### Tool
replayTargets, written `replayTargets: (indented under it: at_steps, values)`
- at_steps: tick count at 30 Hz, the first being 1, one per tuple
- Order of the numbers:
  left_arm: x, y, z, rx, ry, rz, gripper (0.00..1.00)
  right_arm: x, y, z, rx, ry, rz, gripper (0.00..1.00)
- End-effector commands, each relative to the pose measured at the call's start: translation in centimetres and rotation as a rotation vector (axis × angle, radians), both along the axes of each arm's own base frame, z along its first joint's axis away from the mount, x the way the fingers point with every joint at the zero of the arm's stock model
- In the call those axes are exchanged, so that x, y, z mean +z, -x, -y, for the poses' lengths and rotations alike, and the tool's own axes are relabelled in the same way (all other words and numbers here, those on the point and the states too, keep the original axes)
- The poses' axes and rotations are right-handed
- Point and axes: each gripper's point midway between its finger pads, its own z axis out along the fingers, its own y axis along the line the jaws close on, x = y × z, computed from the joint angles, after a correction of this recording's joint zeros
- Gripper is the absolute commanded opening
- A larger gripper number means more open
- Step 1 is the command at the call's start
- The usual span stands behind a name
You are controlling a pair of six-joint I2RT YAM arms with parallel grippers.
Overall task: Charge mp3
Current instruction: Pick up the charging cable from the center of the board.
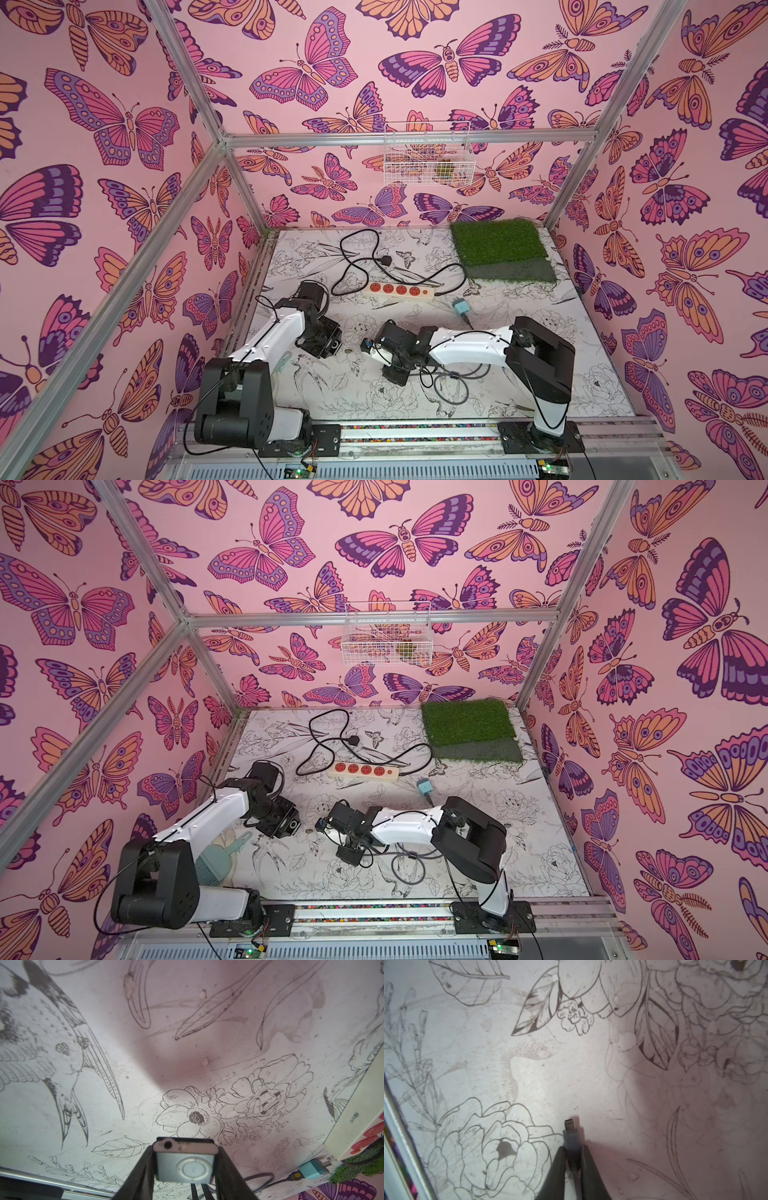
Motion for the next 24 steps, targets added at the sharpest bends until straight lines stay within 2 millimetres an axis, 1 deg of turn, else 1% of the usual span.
replayTargets:
  at_steps: [1,5,9,10,12,19,22,23,24]
  values:
    - [-0.2,0.7,-0.2,-0.009,0.001,-0.01,0.0,-3.1,-0.1,3.9,-0.053,0.171,-0.011,0.18]
    - [-0.2,0.7,-0.3,-0.007,0.004,-0.01,0.0,-3.4,-0.2,3.9,-0.057,0.181,-0.005,0.14]
    - [-0.3,0.8,-0.3,-0.007,0.008,-0.012,0.0,-3.5,-0.2,4.0,-0.065,0.19,-0.001,0.02]
    - [-0.3,0.7,-0.3,-0.008,0.011,-0.01,0.0,-3.5,-0.2,4.0,-0.065,0.19,-0.003,0.0]
    - [-0.3,0.6,-0.2,-0.012,0.019,-0.001,0.0,-3.2,-0.2,3.8,-0.065,0.177,-0.003,0.0]
    - [0.4,-0.9,1.0,-0.02,0.091,0.104,0.0,-0.2,-0.9,2.7,-0.051,0.092,0.028,0.0]
    - [1.4,-1.7,1.5,-0.027,0.122,0.185,0.0,1.1,-0.8,2.1,-0.036,0.026,0.002,0.0]
    - [1.4,-1.9,1.6,-0.032,0.129,0.2,0.0,1.6,-0.8,2.0,-0.035,-0.001,-0.009,0.0]
    - [2.5,-2.3,1.8,-0.039,0.141,0.259,0.0,2.1,-0.9,1.8,-0.036,-0.03,-0.019,0.0]
